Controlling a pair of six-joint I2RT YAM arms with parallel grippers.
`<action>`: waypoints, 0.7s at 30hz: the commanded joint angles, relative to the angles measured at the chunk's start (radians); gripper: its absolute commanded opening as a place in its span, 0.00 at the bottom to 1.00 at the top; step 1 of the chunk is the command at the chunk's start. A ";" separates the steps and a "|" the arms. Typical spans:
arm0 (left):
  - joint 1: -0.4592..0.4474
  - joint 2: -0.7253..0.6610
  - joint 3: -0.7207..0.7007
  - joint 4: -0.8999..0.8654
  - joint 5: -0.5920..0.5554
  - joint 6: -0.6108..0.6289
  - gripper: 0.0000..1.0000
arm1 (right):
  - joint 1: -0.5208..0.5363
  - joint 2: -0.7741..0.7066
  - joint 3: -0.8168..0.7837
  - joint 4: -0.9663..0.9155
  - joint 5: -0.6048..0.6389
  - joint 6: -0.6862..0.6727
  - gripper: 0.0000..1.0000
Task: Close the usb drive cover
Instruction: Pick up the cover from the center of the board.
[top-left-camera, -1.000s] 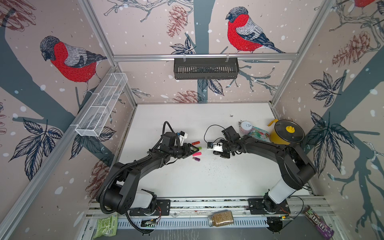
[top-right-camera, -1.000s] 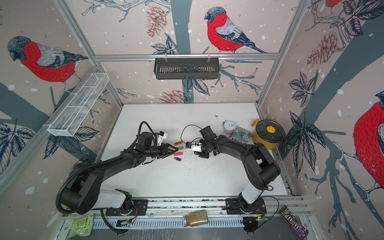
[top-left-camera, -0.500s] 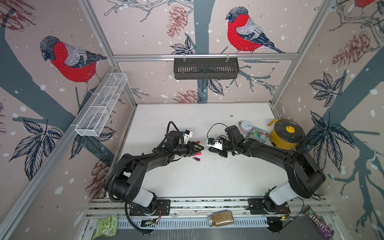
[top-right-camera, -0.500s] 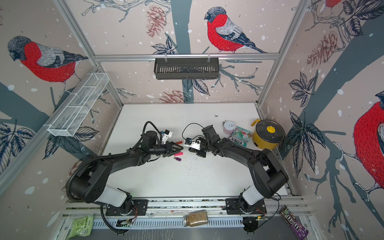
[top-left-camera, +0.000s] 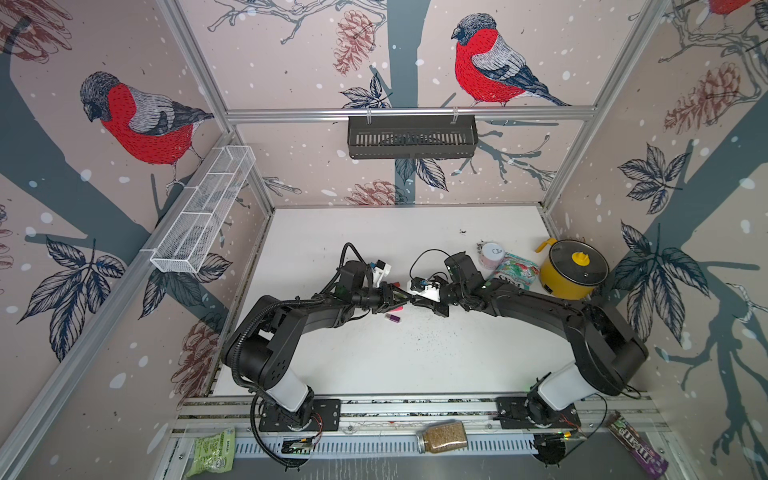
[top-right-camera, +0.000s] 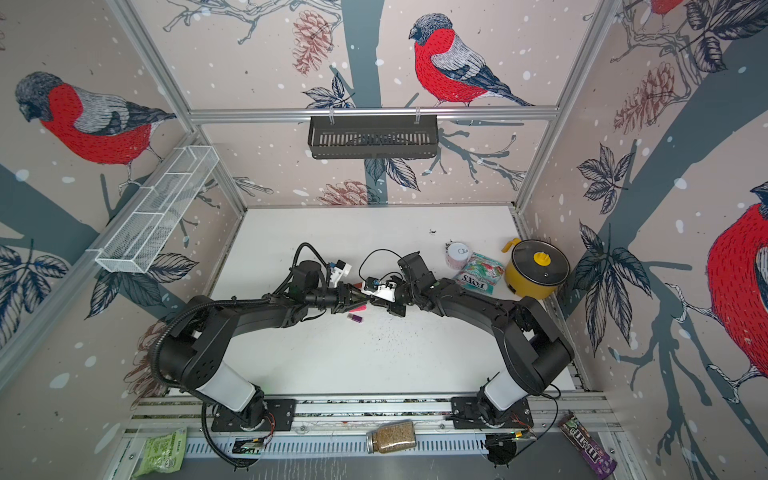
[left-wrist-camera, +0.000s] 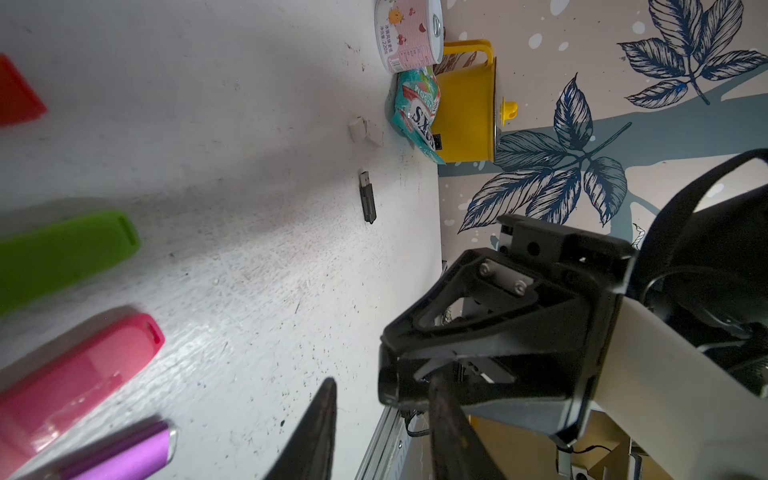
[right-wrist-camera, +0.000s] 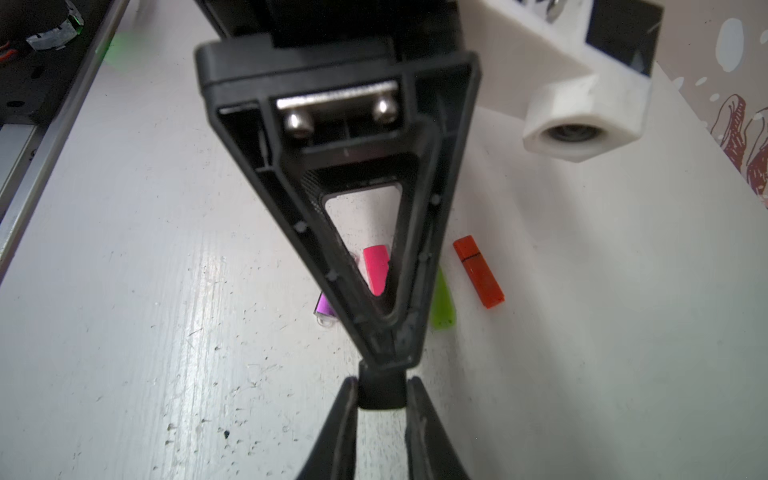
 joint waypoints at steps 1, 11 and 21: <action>-0.002 0.006 0.008 0.054 0.028 -0.010 0.34 | 0.007 0.005 0.000 0.037 -0.016 0.025 0.22; -0.003 0.009 0.010 0.054 0.032 -0.009 0.25 | 0.024 0.015 -0.001 0.071 0.003 0.046 0.21; -0.004 0.009 0.009 0.054 0.032 -0.009 0.14 | 0.024 0.011 -0.004 0.111 0.020 0.066 0.21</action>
